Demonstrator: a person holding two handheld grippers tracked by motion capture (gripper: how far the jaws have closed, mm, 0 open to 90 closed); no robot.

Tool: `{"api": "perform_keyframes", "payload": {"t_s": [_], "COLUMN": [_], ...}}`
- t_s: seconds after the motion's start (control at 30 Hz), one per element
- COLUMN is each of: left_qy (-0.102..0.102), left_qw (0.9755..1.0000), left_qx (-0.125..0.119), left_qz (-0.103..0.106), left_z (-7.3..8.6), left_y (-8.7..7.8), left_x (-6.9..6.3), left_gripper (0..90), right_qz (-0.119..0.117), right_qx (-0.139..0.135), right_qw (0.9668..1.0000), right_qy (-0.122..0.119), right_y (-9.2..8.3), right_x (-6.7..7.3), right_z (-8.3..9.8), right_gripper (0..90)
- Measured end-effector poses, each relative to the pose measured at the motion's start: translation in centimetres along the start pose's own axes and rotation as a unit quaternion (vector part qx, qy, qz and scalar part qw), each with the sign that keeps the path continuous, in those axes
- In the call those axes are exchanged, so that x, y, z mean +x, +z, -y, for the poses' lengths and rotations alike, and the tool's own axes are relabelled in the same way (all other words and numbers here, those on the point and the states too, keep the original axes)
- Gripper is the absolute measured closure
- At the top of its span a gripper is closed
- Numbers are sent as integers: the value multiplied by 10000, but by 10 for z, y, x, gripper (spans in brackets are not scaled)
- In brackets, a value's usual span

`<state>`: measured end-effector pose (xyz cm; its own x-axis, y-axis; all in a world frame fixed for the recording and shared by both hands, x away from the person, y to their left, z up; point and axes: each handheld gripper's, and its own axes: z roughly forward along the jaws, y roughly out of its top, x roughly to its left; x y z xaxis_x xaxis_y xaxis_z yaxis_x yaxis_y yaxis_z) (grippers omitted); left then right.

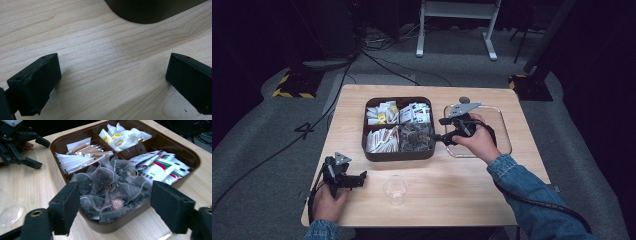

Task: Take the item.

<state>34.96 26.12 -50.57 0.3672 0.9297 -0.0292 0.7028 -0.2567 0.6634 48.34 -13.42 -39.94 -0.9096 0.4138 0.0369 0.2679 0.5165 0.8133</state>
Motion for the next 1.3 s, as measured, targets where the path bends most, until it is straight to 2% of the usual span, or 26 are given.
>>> {"api": "perform_keyframes", "payload": {"t_s": [0.1, 0.23, 0.4, 0.57, 0.73, 1.03, 1.13, 1.17, 1.2, 1.27, 1.3], "left_qy": [3, 14, 13, 20, 20, 21, 22, 19, 19, 21, 20], "left_qw": [10000, 10000, 10000, 10000, 10000, 10000, 10000, 10000, 10000, 10000, 10000], "left_qx": [-12, -15, -16, -16, -16, -16, -16, -17, -17, -17, -17], "left_qz": [-1, -6, -5, -12, -11, -11, -11, -11, -11, -11, -11], "left_z": [0, -1, -1, -1, -1, -1, -1, -1, -1, -1, -1], "left_y": [1, 1, 1, 1, 1, 1, 1, 1, 1, 1, 1], "left_x": [0, 0, 0, 0, 1, 1, 1, 0, 0, 0, 1], "left_gripper": [4, 4, 4, 4, 4, 4, 4, 4, 4, 4, 4], "right_qz": [-69, -107, -155, -234, -335, -335, -282, -222, -222, -163, -163], "right_qx": [42, 57, 196, 299, 398, 602, 721, 807, 807, 875, 875], "right_qw": [9999, 9999, 9996, 9993, 9986, 9976, 9970, 9964, 9964, 9960, 9960], "right_qy": [-94, -65, -157, 40, -35, -61, -85, -119, -119, -119, -119], "right_y": [15, 23, 37, 51, 66, 82, 88, 90, 90, 91, 91], "right_x": [2, 4, 5, 7, 11, 13, 15, 16, 16, 16, 16], "right_z": [-3, -5, -7, -5, -5, -3, -2, -1, -1, 0, 0], "right_gripper": [281, 309, 352, 387, 432, 460, 496, 589, 589, 697, 697]}}
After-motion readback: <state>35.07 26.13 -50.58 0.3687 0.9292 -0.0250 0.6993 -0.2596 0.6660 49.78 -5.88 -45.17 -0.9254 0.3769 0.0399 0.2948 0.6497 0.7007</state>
